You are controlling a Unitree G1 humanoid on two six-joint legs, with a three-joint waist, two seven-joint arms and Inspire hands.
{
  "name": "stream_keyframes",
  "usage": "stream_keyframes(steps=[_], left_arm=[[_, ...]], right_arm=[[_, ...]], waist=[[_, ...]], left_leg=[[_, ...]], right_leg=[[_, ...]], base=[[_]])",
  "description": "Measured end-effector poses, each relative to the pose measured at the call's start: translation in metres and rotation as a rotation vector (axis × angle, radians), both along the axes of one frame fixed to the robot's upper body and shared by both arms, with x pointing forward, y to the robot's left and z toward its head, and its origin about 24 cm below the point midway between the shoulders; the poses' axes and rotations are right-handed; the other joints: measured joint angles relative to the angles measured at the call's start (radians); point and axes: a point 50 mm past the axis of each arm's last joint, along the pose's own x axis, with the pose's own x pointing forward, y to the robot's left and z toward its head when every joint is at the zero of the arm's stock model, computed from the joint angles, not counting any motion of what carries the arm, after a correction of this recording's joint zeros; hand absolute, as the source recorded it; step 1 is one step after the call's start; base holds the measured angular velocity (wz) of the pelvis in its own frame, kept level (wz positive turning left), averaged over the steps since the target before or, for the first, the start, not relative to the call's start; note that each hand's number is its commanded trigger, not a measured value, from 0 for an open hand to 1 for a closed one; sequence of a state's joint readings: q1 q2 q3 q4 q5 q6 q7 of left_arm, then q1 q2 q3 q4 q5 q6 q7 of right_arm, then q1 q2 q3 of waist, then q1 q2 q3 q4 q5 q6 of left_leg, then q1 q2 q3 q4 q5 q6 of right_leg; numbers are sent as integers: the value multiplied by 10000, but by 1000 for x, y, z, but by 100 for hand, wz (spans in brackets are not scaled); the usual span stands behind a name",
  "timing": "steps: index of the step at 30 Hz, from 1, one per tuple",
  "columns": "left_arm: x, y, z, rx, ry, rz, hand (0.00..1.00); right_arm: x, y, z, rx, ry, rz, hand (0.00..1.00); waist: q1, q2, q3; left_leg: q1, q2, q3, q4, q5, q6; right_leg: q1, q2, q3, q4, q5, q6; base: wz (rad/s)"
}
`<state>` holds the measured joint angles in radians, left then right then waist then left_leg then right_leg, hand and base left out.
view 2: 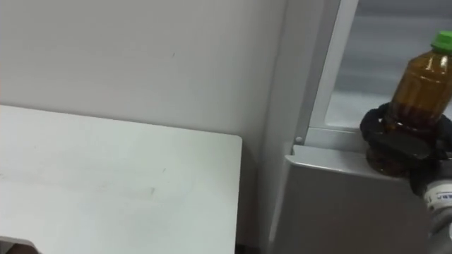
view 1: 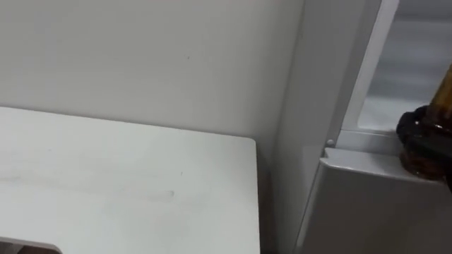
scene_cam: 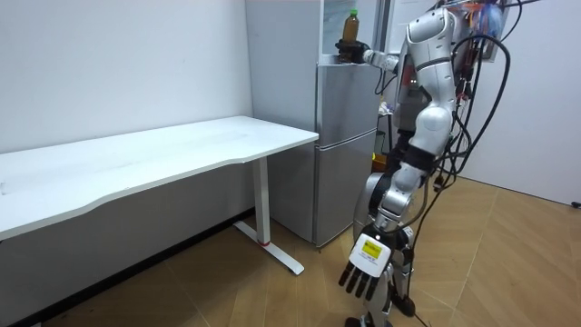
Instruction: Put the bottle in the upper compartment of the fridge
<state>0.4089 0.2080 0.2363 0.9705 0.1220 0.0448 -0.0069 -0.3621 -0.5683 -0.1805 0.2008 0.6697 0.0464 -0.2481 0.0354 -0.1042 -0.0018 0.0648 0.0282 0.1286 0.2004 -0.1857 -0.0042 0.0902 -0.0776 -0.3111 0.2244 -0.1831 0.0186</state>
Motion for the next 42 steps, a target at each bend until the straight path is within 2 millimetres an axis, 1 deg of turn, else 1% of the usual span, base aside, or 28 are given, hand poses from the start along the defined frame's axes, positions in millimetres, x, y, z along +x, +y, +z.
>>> stream_keyframes(steps=[3, 6, 8, 10, 15, 16, 17, 19, 20, 25, 30, 32, 33, 34, 35, 36, 37, 39, 40, 41, 42], left_arm=[[0, 1, 0, 34, -34, 68, 0], [-1, 3, 1, 79, -31, 164, 0], [-2, 3, 1, 64, -23, 176, 0], [-3, 3, 1, 81, -22, 257, 0], [-9, 5, 3, 133, 73, 380, 0], [-11, 5, 3, 132, 111, 389, 0], [-13, 5, 3, 129, 161, 404, 0], [-16, 5, 4, 129, 252, 432, 0], [-18, 5, 4, 140, 321, 465, 0], [-21, 9, 6, 282, 352, 792, 0], [-19, 13, 9, 443, 248, 796, 0], [-16, 15, 10, 507, 116, 737, 0], [-15, 15, 10, 521, 93, 724, 0], [-13, 16, 10, 549, 32, 693, 0], [-12, 16, 11, 559, 13, 677, 0], [-12, 16, 11, 562, 10, 679, 0], [-10, 17, 11, 589, -58, 652, 0], [-7, 20, 13, 644, -174, 604, 0], [-7, 20, 13, 643, -170, 612, 0], [-7, 20, 13, 638, -161, 620, 0], [-7, 20, 13, 647, -164, 616, 0]], right_arm=[[2, -7, 7, -29, -49, -543, 100], [3, -11, 11, -67, -73, -866, 100], [5, -18, 13, -56, 20, -1300, 100], [7, -24, 16, -61, 61, -1644, 100], [9, -43, 29, -184, 136, -2364, 100], [9, -47, 31, -186, 160, -2478, 100], [10, -49, 32, -221, 204, -2582, 100], [9, -51, 33, -281, 304, -2643, 100], [9, -52, 33, -291, 388, -2685, 100], [6, -58, 37, -343, 654, -3133, 100], [10, -60, 42, -196, 640, -3372, 100], [15, -57, 41, -291, 869, -3369, 100], [17, -56, 41, -343, 939, -3317, 100], [19, -53, 40, -467, 1040, -3176, 100], [23, -50, 38, -507, 1171, -2996, 100], [25, -50, 38, -496, 1228, -2923, 100], [26, -49, 41, -445, 1179, -2892, 100], [30, -49, 43, -418, 1182, -2827, 100], [30, -48, 43, -441, 1208, -2803, 100], [31, -47, 47, -460, 1077, -2777, 100], [31, -47, 48, -553, 1085, -2793, 100]], waist=[[16, -30, 17], [28, -115, 65], [79, -202, 106], [94, -249, 115], [215, -248, 89], [245, -237, 62], [312, -227, -24], [332, -206, -119], [334, -206, -133], [501, -225, -132], [551, -269, -114], [560, -306, -83], [562, -326, -85], [583, -350, -104], [622, -355, -81], [657, -354, -82], [777, -339, -78], [874, -328, -67], [956, -317, -62], [1116, -280, -64], [1158, -270, -61]], left_leg=[[17, -6, 31, -17, -1, 0], [16, -4, 13, -15, -1, 0], [-31, -4, -6, 18, -2, 1], [-122, -2, -47, 81, -24, 3], [-221, -10, -247, 239, -63, 8], [-251, -7, -257, 245, -63, 8], [-334, -10, -296, 252, -62, 7], [-426, -23, -377, 284, -61, 7], [-447, -30, -425, 293, -58, 6], [-567, -42, -506, 327, -49, 0], [-663, -55, -613, 364, -49, 0], [-782, -52, -647, 376, -49, 0], [-817, -50, -645, 369, -49, -1], [-906, -47, -647, 388, -47, -5], [-929, -46, -645, 421, -47, -5], [-935, -47, -645, 443, -47, -5], [-969, -47, -655, 493, -50, -5], [-1112, -63, -805, 600, -53, -7], [-1148, -62, -810, 619, -53, -7], [-1299, -59, -840, 703, -53, -7], [-1326, -60, -866, 708, -52, -7]], right_leg=[[13, 2, 21, 7, 0, 0], [12, 1, 20, 25, -1, 1], [-9, -1, 7, 36, -2, 2], [-53, 0, -28, 33, -4, 2], [-38, -14, -213, 29, -5, 3], [-54, -14, -230, 27, -5, 3], [-104, -16, -267, 25, -5, 3], [-157, -25, -360, 27, -5, 3], [-159, -28, -406, 28, -5, 3], [-215, -37, -487, 27, -7, 6], [-223, -39, -565, 1, -9, 9], [-273, -39, -608, 3, -10, 8], [-313, -38, -607, 8, -14, 2], [-406, -37, -614, 27, -21, -10], [-423, -37, -630, 25, -20, -11], [-419, -38, -630, 26, -20, -11], [-419, -38, -647, 20, -20, -11], [-434, -33, -810, -20, -19, -11], [-452, -31, -815, -17, -19, -11], [-538, -28, -839, -5, -19, -11], [-567, -29, -868, -1, -19, -12]], base=[[0], [0], [0], [6], [11], [7], [8], [12], [11], [5], [6], [3], [0], [0], [0], [0], [12], [22], [12], [4], [11]])
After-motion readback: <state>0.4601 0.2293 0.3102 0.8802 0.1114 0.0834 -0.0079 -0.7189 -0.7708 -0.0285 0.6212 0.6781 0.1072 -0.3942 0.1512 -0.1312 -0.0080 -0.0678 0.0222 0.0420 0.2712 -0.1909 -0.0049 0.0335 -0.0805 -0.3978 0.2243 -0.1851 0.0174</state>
